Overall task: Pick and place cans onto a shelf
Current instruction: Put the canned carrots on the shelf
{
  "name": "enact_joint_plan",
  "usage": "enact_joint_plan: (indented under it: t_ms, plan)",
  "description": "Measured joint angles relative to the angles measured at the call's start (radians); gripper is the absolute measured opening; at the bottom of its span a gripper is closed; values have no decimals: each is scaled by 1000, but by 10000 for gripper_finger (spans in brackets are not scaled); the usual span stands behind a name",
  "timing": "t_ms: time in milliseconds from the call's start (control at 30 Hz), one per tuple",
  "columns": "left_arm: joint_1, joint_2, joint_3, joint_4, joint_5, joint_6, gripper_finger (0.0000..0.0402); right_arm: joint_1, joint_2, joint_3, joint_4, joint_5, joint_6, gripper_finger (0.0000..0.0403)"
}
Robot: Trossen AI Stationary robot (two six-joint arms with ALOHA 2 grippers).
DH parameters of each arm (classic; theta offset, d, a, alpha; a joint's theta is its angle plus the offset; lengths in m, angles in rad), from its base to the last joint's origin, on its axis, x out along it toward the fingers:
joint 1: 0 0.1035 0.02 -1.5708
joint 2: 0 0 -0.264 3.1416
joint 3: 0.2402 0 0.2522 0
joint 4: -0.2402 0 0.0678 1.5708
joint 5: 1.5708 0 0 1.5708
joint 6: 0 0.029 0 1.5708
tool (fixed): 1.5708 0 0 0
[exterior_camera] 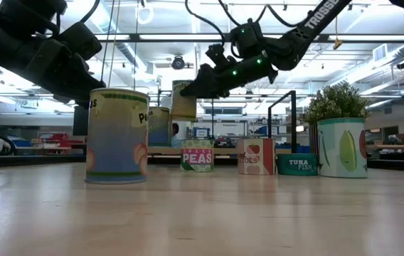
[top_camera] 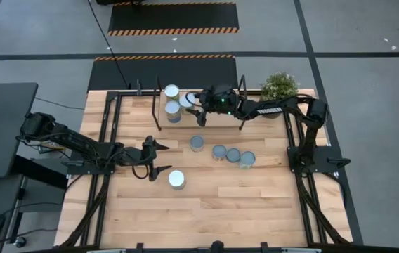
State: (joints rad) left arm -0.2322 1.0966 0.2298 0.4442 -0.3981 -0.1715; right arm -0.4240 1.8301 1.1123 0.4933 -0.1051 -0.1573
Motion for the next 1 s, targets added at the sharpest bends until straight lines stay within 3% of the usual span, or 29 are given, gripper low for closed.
enact_joint_plan:
  t_ms: [233, 500, 1000]
  plan:
    - [0, 0, 0, 0, 0, 5, 389, -87, 2, 98, -143, -76, -27, 316]
    - [1, 0, 0, 2, 0, 17, 389, -157, 31, 102, -109, -122, -25, 316]
    - [28, 0, -1, 5, 0, 37, 389, -162, 117, 102, -67, -140, -8, 316]
